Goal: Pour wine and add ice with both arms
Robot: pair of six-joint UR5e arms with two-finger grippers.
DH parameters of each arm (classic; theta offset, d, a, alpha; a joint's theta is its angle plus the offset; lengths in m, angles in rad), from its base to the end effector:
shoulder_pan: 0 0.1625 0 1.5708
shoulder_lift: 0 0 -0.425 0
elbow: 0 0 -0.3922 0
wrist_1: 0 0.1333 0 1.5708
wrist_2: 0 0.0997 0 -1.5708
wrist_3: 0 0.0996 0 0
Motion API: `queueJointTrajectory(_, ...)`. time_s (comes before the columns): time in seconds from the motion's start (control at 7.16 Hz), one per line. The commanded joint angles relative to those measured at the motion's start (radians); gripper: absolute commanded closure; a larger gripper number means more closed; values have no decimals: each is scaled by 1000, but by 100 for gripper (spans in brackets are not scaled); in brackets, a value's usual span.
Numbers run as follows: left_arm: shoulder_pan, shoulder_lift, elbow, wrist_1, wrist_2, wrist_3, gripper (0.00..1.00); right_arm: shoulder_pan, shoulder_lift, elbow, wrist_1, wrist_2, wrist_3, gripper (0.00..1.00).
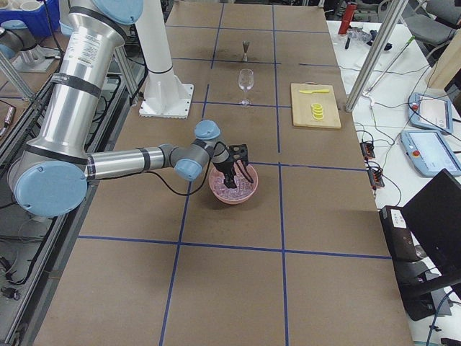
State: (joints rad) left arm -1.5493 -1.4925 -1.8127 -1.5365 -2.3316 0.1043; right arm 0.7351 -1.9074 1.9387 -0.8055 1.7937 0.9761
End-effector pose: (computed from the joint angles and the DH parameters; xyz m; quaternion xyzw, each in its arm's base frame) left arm -0.0547 -0.4632 0.5810 0.0753 0.3677 0.0822 0.9232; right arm -0.2152 -0.3446 0.5480 0.1571 -0.3666 0.0212 0.9168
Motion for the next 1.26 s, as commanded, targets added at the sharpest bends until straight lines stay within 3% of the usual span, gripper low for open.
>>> queueJointTrajectory(0.0, 0, 0, 3, -1, 0, 0, 0, -2, -2, -1, -6, 0, -31, 100)
queueJointTrajectory(0.28, 0, 0, 6, -1, 0, 0, 0, 18, -1, 12, -8, 25, -49, 100)
queueJointTrajectory(0.56, 0, 0, 1, 2, 0, 0, 0, 79, 17, 99, -91, 128, -68, 100)
queueJointTrajectory(0.7, -2, 0, 1, 4, 1, -1, 0, 89, 89, 159, -189, 145, -68, 100)
queueJointTrajectory(1.12, -3, 17, 7, 10, 11, 0, 0, 73, 430, 181, -509, 164, -54, 100)
